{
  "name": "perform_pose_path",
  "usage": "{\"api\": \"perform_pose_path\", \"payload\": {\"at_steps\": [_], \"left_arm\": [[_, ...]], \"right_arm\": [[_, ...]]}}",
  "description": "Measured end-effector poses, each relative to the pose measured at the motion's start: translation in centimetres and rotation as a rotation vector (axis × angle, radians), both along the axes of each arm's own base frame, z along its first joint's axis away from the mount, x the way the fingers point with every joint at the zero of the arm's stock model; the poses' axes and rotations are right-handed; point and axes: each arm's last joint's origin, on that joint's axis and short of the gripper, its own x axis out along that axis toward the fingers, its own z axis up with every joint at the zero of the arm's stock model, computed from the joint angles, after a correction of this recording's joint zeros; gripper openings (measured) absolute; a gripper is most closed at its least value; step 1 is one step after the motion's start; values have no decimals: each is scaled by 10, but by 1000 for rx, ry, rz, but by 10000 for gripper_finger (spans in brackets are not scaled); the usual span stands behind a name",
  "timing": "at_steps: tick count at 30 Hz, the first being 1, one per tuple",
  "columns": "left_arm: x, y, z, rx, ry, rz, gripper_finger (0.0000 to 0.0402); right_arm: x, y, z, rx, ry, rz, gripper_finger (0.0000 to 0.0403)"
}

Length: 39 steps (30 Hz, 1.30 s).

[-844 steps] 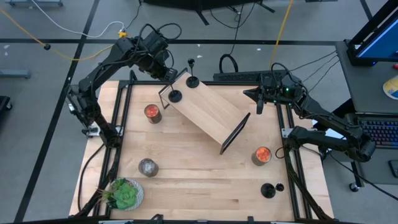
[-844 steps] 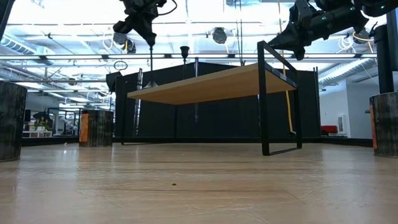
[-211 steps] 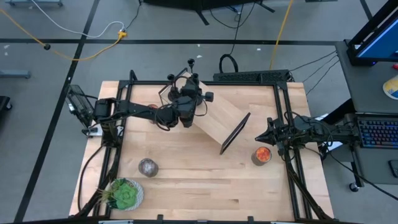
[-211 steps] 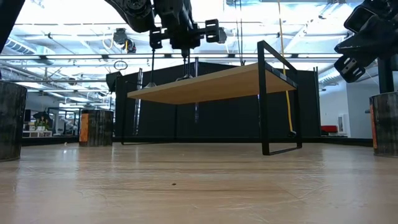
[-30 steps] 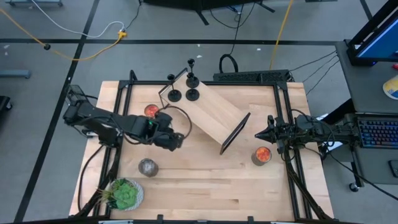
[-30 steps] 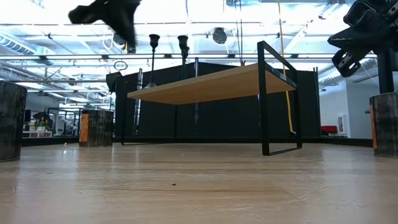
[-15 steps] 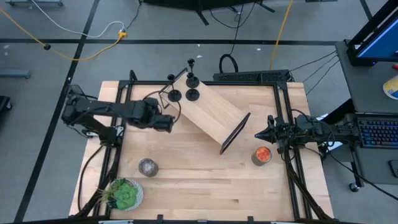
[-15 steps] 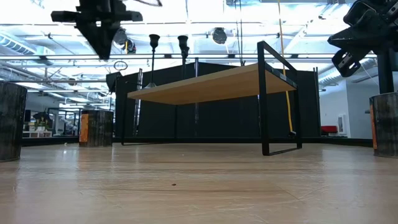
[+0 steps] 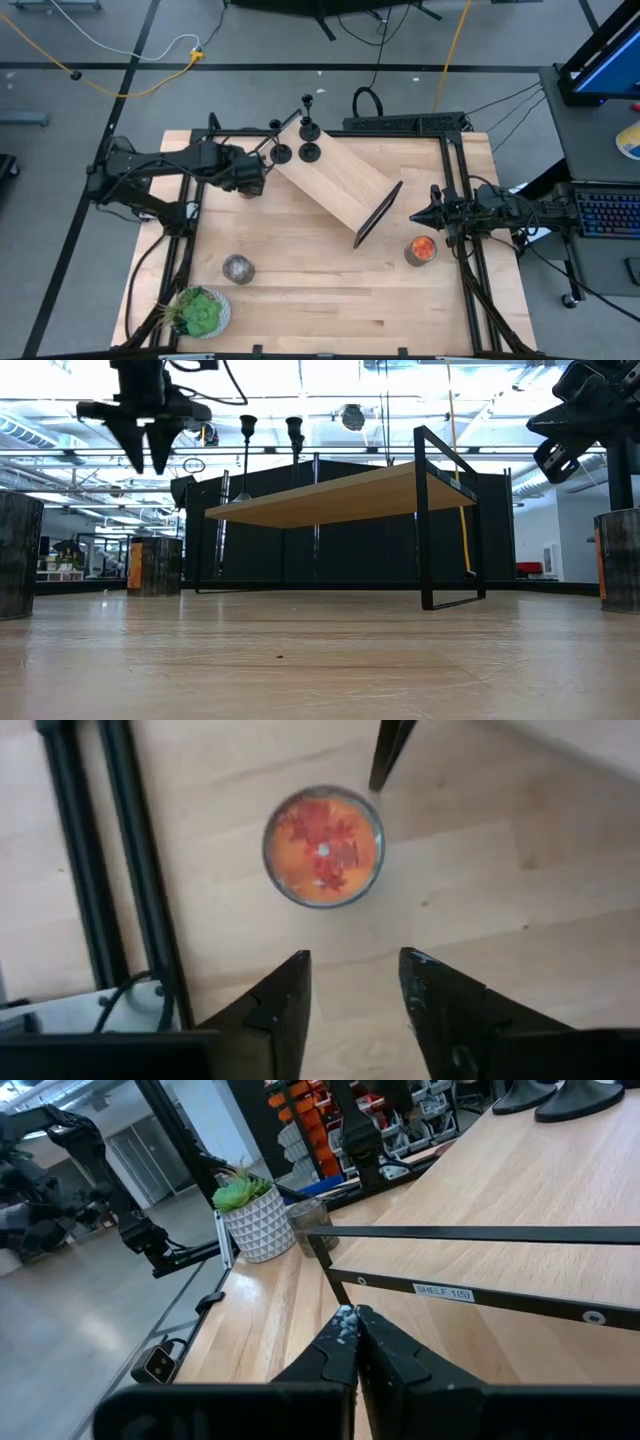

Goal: Pick & Place candle stick holders
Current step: Put the top orange scented candle on the shelf

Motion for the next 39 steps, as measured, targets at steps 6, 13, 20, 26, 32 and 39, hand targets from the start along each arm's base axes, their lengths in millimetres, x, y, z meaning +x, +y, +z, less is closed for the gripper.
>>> {"api": "perform_pose_path", "payload": {"at_steps": [6, 13, 20, 26, 32, 39], "left_arm": [[-3, 6, -25, -23, -11, -92, 200], [1, 11, -63, -78, -27, -186, 218], [-2, 15, -71, -58, 7, -218, 219], [-2, 27, -71, -24, 9, -270, 219], [2, 43, -73, -32, -52, -293, 218], [6, 49, -84, -94, -27, -271, 218]], "right_arm": [[0, -2, 0, 0, 1, -63, 0], [0, -2, 0, 11, 2, -79, 0], [0, -2, 0, 12, 2, -79, 0], [0, -2, 0, 12, 2, -79, 0], [0, -2, 0, 12, 2, -79, 0], [0, -2, 0, 44, 5, -84, 0]]}}
